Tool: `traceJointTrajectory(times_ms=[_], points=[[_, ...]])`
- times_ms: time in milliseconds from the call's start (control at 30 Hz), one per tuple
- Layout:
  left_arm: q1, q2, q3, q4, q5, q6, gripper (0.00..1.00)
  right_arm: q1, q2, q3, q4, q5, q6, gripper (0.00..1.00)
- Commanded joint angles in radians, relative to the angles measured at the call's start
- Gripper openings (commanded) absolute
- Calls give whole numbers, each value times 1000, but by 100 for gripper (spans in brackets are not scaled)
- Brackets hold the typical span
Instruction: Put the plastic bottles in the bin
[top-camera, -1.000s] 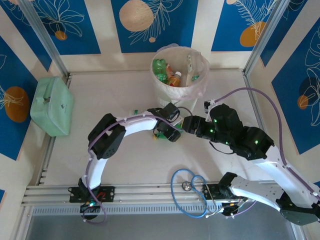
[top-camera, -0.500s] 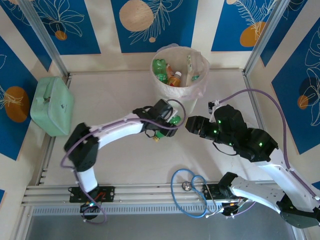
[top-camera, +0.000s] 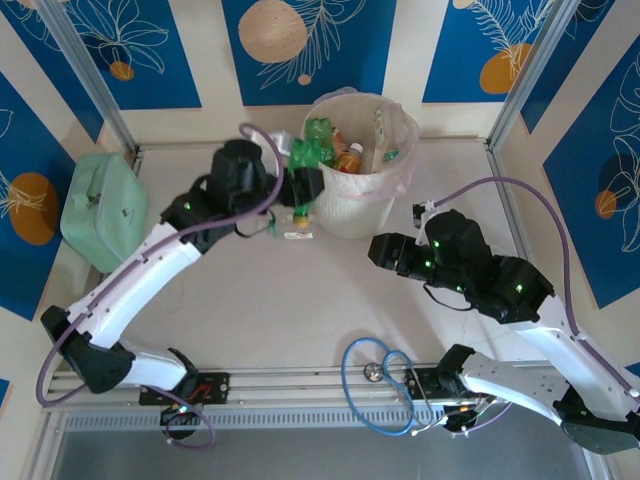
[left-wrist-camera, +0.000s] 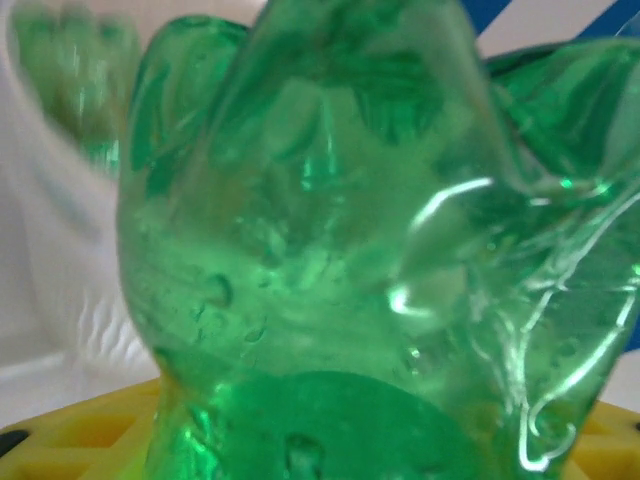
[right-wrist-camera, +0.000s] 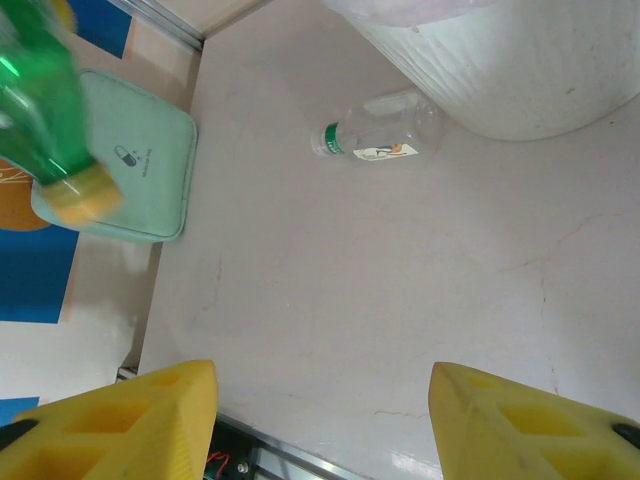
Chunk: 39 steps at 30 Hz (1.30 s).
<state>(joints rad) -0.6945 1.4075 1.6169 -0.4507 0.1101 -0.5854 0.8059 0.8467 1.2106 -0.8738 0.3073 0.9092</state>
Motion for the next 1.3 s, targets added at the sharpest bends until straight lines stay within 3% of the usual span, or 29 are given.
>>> traceJointTrajectory(times_ms=[0,100,233,367,533,633,767,967,1167,1267], points=[[38,151,222,-37,97,-27,60,15,-11,-16,43,-21,6,58],[77,303,406,-27,164,-77,60,52,-22,-38,55,-1,22,58],[116,455,518,94,261,-196,60,101,-36,-58,66,34,38,58],[116,590,657,98,290,-234,61,114,-41,-68,56,50,48,58],[120,738,814,69,323,-274,84,113,-57,-80,45,59,53,58],[118,750,818,80,320,-286,95,114,-70,-85,41,61,58,58],[119,708,812,63,307,-252,97,114,-71,-87,36,62,57,58],[140,480,666,-14,219,-115,97,117,-46,-75,47,56,47,58],[260,115,169,-24,59,-90,95,129,-27,-75,66,54,39,58],[363,-2,-90,9,89,-166,94,138,-11,-75,84,52,37,58]])
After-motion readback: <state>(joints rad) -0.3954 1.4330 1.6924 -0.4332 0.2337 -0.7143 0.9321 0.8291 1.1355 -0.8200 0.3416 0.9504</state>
